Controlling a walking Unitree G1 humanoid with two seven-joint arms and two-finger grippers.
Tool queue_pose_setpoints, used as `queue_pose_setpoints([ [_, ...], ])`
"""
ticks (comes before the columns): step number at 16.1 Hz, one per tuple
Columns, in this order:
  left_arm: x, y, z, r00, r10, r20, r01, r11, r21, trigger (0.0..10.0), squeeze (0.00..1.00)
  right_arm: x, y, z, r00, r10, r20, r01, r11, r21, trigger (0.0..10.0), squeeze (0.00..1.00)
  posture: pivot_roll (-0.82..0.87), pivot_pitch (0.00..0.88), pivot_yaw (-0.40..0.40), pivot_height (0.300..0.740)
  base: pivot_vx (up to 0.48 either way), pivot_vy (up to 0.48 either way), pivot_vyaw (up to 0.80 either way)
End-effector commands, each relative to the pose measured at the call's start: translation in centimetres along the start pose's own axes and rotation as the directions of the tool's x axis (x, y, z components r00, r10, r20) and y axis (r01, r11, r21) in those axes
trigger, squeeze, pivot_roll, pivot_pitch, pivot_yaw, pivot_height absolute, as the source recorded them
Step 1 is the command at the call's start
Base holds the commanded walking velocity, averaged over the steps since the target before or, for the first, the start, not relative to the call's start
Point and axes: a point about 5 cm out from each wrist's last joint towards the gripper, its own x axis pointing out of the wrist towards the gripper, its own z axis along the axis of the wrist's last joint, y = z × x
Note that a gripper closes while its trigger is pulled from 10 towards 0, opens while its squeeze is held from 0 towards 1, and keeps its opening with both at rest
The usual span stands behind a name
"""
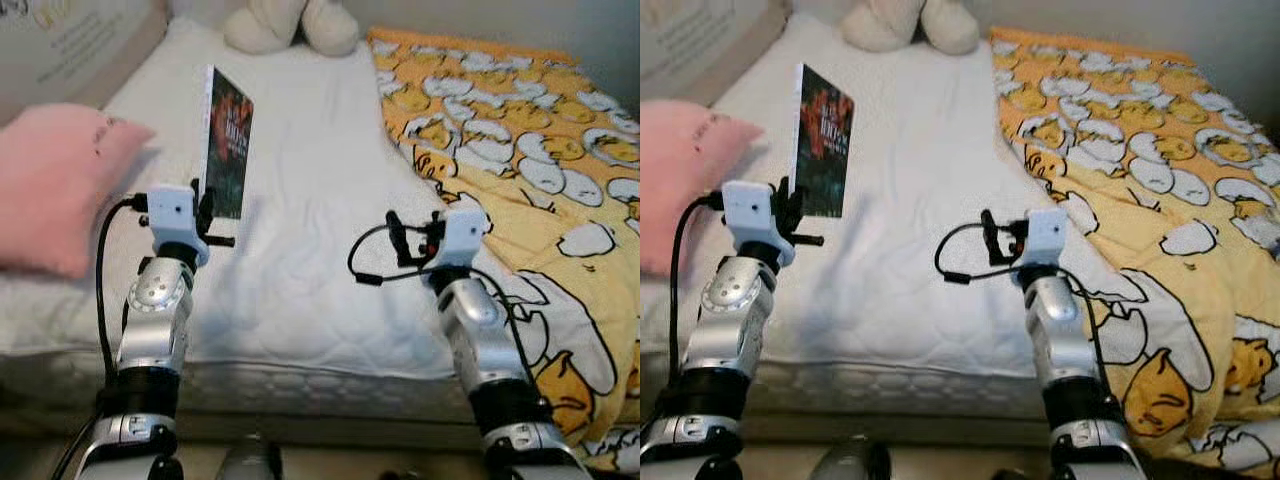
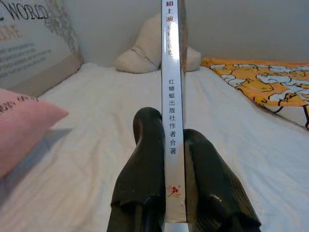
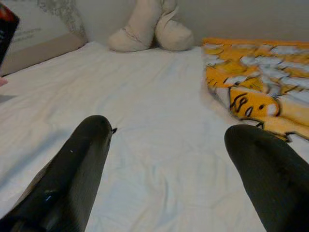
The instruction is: Clean up the room
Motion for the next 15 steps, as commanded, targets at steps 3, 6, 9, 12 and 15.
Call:
queue_pose_setpoints([
  [3,0.0,-0.1,0.1,0.999,0.054,0.005,-0.053,0.998,-0.043,10.0,0.00,-0.6,-2.3,0.7,0.975,-0.201,0.095,0.204,0.978,-0.027,10.0,0.00,0.05,0.000,-0.019,0.740,0.000,0.480,0.00],
  [6,-0.4,-1.3,-1.0,0.997,0.069,-0.034,-0.072,0.994,-0.084,10.0,0.00,-0.3,-2.8,0.3,0.973,-0.222,0.063,0.223,0.975,-0.011,10.0,0.00,0.05,0.000,-0.019,0.740,0.000,0.480,0.00],
  [9,-0.4,-2.1,-1.1,0.997,0.061,-0.038,-0.064,0.994,-0.084,10.0,0.00,0.1,-2.1,0.5,0.987,-0.148,0.062,0.151,0.988,-0.040,10.0,0.00,0.04,0.000,-0.024,0.740,0.000,0.480,0.00],
  [12,-0.2,-2.9,-0.6,0.999,0.040,-0.021,-0.042,0.995,-0.094,10.0,0.00,0.2,-1.5,0.1,0.992,-0.118,0.050,0.120,0.991,-0.052,10.0,0.00,0.05,0.000,-0.026,0.740,0.000,0.320,0.00],
  [15,-0.2,-3.0,-0.6,0.999,0.032,-0.014,-0.033,0.995,-0.091,10.0,0.00,0.1,-1.4,0.2,0.992,-0.111,0.058,0.113,0.992,-0.049,10.0,0.00,0.04,0.000,-0.025,0.740,0.000,0.000,0.63],
])
